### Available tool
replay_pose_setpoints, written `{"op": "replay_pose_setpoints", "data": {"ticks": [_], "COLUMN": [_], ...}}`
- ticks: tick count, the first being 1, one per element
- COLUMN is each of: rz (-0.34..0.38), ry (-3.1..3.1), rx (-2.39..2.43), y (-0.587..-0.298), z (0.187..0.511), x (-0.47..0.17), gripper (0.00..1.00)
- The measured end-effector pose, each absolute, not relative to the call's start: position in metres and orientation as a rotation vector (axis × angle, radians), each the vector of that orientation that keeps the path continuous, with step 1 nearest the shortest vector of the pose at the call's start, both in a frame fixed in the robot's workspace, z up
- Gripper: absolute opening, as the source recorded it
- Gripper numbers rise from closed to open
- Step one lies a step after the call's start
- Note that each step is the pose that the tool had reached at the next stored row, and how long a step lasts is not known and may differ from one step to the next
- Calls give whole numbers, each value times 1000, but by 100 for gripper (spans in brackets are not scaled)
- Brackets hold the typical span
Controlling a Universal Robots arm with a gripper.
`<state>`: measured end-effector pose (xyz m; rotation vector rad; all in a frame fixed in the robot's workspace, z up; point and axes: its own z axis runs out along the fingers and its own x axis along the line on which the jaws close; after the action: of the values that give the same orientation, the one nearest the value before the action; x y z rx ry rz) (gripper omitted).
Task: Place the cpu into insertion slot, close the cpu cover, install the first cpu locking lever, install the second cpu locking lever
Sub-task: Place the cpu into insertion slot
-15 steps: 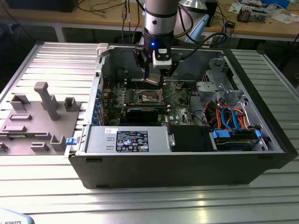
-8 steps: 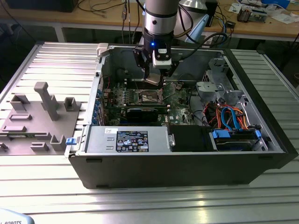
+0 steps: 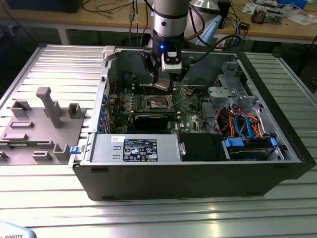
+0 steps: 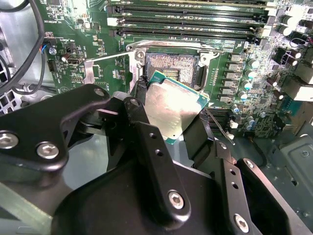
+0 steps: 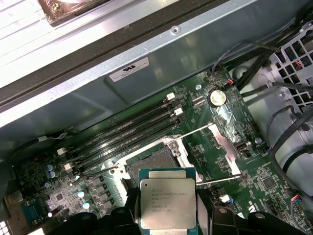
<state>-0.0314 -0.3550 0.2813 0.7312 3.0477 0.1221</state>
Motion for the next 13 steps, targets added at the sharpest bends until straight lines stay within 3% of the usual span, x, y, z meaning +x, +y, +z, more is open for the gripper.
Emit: {"op": "replay_pose_setpoints", "data": {"ticks": [13], "rz": [116], "ry": [3043], "rx": [747], "y": [-355], "z": [281], "x": [-31], "gripper": [55]}}
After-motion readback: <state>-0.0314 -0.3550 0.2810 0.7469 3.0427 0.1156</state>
